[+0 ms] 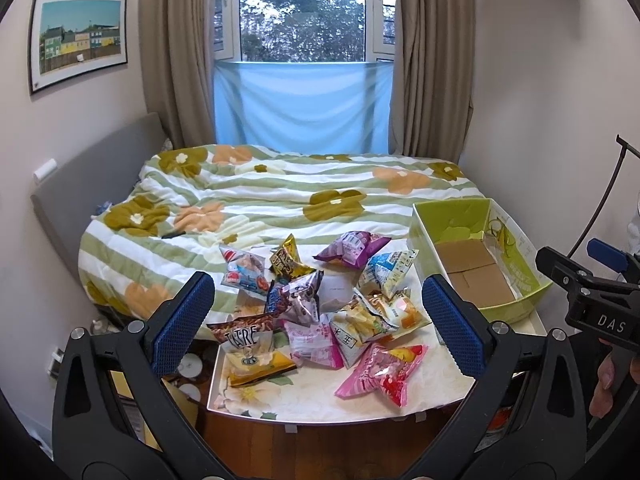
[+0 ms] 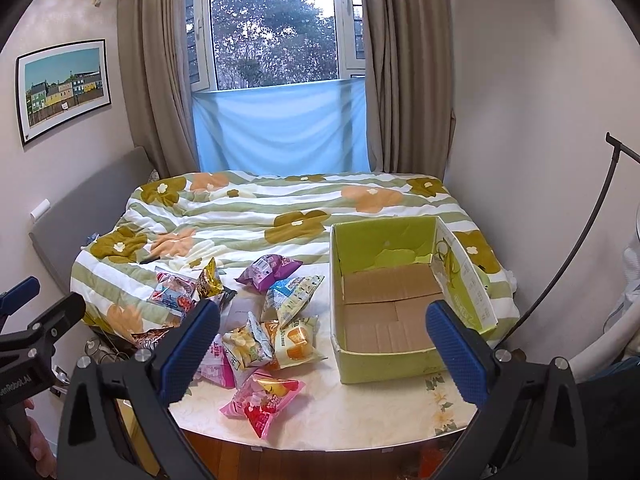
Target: Organize snacks
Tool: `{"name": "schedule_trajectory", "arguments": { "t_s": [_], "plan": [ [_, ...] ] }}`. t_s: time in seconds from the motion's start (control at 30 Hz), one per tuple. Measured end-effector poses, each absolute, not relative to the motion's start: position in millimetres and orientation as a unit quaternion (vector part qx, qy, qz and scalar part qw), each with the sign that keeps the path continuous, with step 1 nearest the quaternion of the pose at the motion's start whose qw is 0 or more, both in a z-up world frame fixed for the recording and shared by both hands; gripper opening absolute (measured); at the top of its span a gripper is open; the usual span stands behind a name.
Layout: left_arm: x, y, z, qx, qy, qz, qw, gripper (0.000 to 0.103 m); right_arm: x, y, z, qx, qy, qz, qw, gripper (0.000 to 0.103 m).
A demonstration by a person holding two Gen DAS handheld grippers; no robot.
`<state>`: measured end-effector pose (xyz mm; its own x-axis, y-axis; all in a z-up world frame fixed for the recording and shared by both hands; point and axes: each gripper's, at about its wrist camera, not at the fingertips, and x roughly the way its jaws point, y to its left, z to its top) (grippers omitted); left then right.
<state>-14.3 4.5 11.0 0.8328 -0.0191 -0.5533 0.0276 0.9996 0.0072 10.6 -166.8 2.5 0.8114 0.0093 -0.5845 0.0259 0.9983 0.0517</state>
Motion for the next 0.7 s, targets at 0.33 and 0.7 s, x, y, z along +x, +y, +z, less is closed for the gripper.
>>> {"name": "schedule_trajectory", "arguments": {
  "t_s": [0.33,0.7],
  "plan": [
    [-12.8,3.8,11.4,0.004,0.29,-0.015,0.957,0.102,8.4,-166.6,2.3,0.03,0.307,-0.005,0.951,0.103],
    [-13.3,1.9,10.5,0.003,0.291,-0.013,0.957,0.102,7.4,-168.0,2.8,0.03,0.307,-0.003,0.951,0.103]
  ]
}}
